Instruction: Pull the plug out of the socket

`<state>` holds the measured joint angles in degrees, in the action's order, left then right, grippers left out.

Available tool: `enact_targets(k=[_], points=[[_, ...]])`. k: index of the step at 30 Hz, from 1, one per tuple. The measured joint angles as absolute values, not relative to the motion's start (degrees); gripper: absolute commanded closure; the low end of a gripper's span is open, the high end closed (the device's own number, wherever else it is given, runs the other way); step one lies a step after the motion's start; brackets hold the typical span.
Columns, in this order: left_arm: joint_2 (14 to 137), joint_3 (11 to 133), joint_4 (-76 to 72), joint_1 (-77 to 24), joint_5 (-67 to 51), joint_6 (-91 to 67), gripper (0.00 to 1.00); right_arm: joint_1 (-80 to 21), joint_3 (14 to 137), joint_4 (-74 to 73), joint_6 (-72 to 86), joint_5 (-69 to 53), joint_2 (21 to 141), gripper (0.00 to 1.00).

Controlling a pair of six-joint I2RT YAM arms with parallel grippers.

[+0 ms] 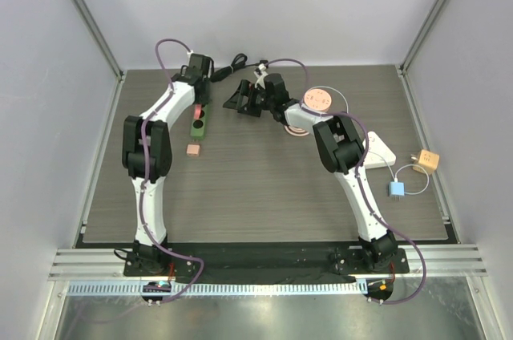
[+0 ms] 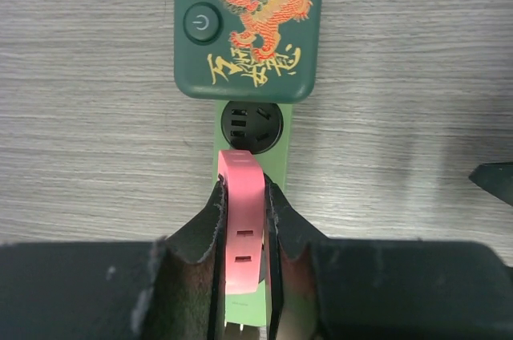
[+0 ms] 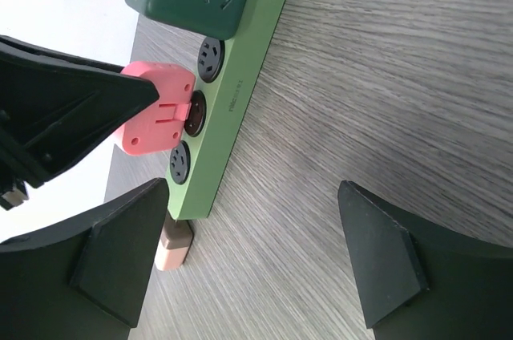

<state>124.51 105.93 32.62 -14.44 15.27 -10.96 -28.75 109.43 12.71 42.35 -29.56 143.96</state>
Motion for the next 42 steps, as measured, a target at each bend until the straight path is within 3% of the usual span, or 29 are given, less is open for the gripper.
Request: enact_targets(k=[6, 9, 10, 13, 15, 20, 27, 34, 42], points=[[123.5, 104.5, 31.4, -13.4, 12.9, -13.1, 0.99, -28.8, 110.3, 11.7, 42.3, -29.8, 144.6, 0.18], [123.2, 104.1, 31.0, -13.3, 12.8, -13.3, 0.73, -28.8, 110.5, 11.6, 42.3, -30.0, 144.8, 0.21], [123.1, 103.8, 30.8, -13.3, 12.8, -13.4, 0.58, -28.8, 110.5, 11.4, 42.3, -30.0, 144.9, 0.21], [122.2, 101.8, 29.3, -13.5, 11.6, -14.8, 0.38, -28.9, 110.9, 10.8, 42.0, -29.9, 145.0, 0.21], [120.5, 98.8, 28.1, -13.6, 10.8, -15.7, 0.34, -29.1, 111.5, 9.8, 41.4, -29.3, 145.0, 0.2], [111.3, 88.0, 23.4, -11.3, 7.7, -19.0, 0.35, -31.0, 113.3, 5.7, 38.2, -23.7, 144.9, 0.16], [99.6, 72.3, 6.9, 3.7, -1.7, -31.3, 0.48, -36.6, 117.6, -0.7, 36.8, -13.8, 144.8, 0.16], [104.1, 68.1, -1.2, 7.9, -8.1, -39.1, 0.64, -42.7, 124.6, -3.2, 36.1, -3.6, 144.8, 0.18], [114.4, 68.9, -6.7, 7.5, -15.2, -45.6, 0.67, -44.4, 133.5, -5.7, 36.2, 0.1, 147.6, 0.26]])
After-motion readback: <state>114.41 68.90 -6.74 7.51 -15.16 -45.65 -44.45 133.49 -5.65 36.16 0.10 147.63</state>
